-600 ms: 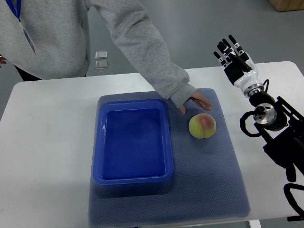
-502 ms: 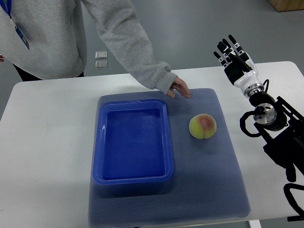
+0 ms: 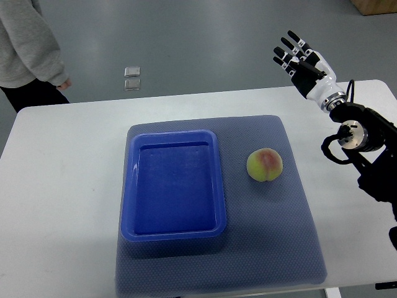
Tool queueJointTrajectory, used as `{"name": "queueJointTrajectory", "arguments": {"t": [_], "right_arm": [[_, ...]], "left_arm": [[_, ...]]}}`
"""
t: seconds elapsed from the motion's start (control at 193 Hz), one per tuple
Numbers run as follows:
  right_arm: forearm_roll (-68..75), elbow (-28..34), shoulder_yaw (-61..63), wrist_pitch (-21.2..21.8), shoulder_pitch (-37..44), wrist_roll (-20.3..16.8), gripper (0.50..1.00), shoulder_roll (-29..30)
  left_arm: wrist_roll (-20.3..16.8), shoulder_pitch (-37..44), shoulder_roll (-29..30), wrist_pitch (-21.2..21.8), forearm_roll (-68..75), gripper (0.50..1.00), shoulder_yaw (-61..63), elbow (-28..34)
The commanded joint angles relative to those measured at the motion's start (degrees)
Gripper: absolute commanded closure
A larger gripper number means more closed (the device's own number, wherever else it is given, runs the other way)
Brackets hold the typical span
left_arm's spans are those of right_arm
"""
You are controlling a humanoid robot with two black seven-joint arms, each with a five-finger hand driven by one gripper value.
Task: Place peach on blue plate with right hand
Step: 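Reach the right hand down over the peach beside the blue tray, then close the right hand's fingers around the peach and lift it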
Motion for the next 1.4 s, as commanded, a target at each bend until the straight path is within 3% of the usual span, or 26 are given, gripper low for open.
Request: {"name": "queueJointTrajectory", "arguments": {"t": [0.0, 0.047, 0.098, 0.103, 0.135, 0.176, 0.228, 0.233, 0.331, 0.466, 0.471, 0.492, 0.636, 0.642, 0.719, 1.304, 1.397], "right_arm": [[-9.55, 4.93, -12.56, 1.89, 4.49, -1.56, 0.57, -7.64], [-14.02, 7.39, -19.76, 5.22, 8.17, -3.05, 0.57, -11.85], [-14.03, 7.39, -19.77, 5.23, 8.18, -3.06, 0.57, -11.86], [-17.42, 10.18, -27.25, 11.41, 12.62, -5.23, 0.57, -16.3], [-19.21, 11.78, -32.32, 15.94, 15.82, -7.09, 0.57, -18.44], [-20.79, 13.54, -38.39, 20.42, 20.13, -9.82, 0.57, -20.47], [-20.8, 13.55, -38.4, 20.44, 20.14, -9.83, 0.57, -20.47], [-22.19, 16.59, -46.15, 22.3, 25.18, -12.87, 0.57, -22.12], [-23.79, 20.92, -57.12, 22.19, 33.66, -14.57, 0.57, -23.9], [-23.87, 23.65, -61.43, 19.73, 36.83, -14.75, 0.572, -23.55], [-23.79, 24.87, -61.95, 17.38, 37.1, -14.75, 0.572, -23.2], [-23.79, 25.15, -62.05, 16.31, 37.1, -14.75, 0.572, -22.67], [-24.75, 25.15, -63.8, 12.7, 36.92, -14.75, 0.572, -20.65], [-26.14, 25.15, -65.02, 10.44, 36.66, -14.75, 0.572, -19.6], [-27.99, 24.89, -65.73, 8.06, 36.05, -14.75, 0.572, -18.28], [-30.64, 24.18, -67.41, 5.41, 30.07, -14.66, 0.579, -17.39], [-30.82, 24.09, -67.41, 4.0, 28.92, -14.48, 0.611, -17.39]], "left_arm": [[0.05, 0.0, 0.0, 0.0, 0.09, 0.5, 0.0, -0.01], [0.05, 0.0, 0.0, 0.0, 0.09, 0.5, 0.0, -0.01], [0.05, 0.0, 0.0, 0.0, 0.09, 0.5, 0.0, -0.01], [0.05, -0.09, 0.0, 0.0, 0.09, 0.5, 0.0, -0.1], [0.05, 0.0, 0.0, 0.0, 0.1, 0.5, 0.0, -0.1], [0.05, -0.09, 0.0, 0.0, 0.1, 0.5, 0.0, -0.1], [0.05, -0.09, 0.0, 0.0, 0.09, 0.5, 0.0, -0.1], [-0.04, 0.0, 0.0, 0.0, 0.09, 0.5, 0.0, -0.1], [0.05, -0.09, 0.0, 0.0, 0.09, 0.5, 0.0, -0.01], [0.05, -0.09, 0.0, 0.0, 0.09, 0.5, 0.0, -0.1], [-0.04, 0.0, 0.0, 0.0, 0.09, 0.5, 0.0, -0.1], [0.05, -0.09, 0.0, 0.0, 0.09, 0.5, 0.0, -0.1], [0.05, 0.0, 0.0, 0.0, 0.01, 0.5, -0.09, -0.01], [0.05, 0.0, 0.0, 0.0, 0.01, 0.5, 0.0, 0.07], [-0.04, -0.09, 0.0, 0.0, 0.01, 0.5, -0.09, 0.16], [0.05, 0.0, 0.0, 0.0, 0.01, 0.5, 0.0, -0.01], [0.05, 0.0, 0.0, 0.0, 0.01, 0.5, 0.0, -0.01]]}}
